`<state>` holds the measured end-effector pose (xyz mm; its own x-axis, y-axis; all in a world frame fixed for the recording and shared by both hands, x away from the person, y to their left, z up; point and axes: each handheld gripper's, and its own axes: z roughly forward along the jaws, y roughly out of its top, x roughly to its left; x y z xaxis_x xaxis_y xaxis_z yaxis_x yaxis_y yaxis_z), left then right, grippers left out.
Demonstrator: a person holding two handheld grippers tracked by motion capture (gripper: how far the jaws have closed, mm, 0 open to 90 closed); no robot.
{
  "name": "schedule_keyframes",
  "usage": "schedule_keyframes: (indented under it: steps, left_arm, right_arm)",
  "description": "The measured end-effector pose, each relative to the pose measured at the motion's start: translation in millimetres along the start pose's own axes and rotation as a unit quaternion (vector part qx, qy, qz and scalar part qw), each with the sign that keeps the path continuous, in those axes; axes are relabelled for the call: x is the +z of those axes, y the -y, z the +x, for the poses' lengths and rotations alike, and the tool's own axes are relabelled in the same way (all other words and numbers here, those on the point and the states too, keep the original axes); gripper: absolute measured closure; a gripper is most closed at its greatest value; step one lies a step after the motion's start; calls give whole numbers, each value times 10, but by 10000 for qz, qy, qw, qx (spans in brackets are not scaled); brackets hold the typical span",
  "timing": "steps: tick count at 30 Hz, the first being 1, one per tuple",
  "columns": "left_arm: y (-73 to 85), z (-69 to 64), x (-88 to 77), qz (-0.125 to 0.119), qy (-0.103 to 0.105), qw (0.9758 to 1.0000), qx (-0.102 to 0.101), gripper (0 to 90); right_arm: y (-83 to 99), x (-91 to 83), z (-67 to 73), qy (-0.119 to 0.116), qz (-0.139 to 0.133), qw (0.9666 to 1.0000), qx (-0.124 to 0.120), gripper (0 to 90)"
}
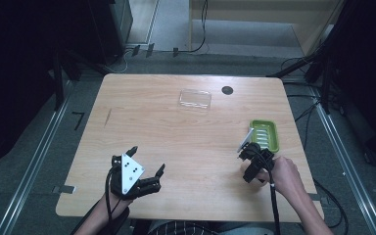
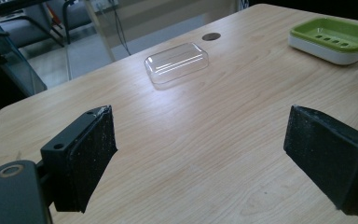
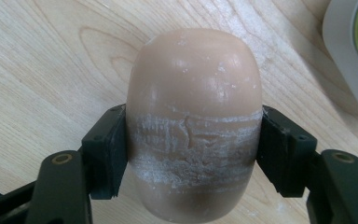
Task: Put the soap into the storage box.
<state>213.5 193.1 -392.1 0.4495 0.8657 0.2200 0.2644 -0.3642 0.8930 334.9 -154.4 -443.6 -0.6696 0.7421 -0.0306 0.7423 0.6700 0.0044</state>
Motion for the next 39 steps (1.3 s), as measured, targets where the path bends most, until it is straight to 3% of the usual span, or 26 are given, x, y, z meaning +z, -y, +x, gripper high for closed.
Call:
schedule_keyframes:
  steps: [39]
  left_arm:
    - [-3,-16,0,-16,-7,10000,62,98]
  right_arm:
    - [105,-214,-320,2,-114,9980,615,333]
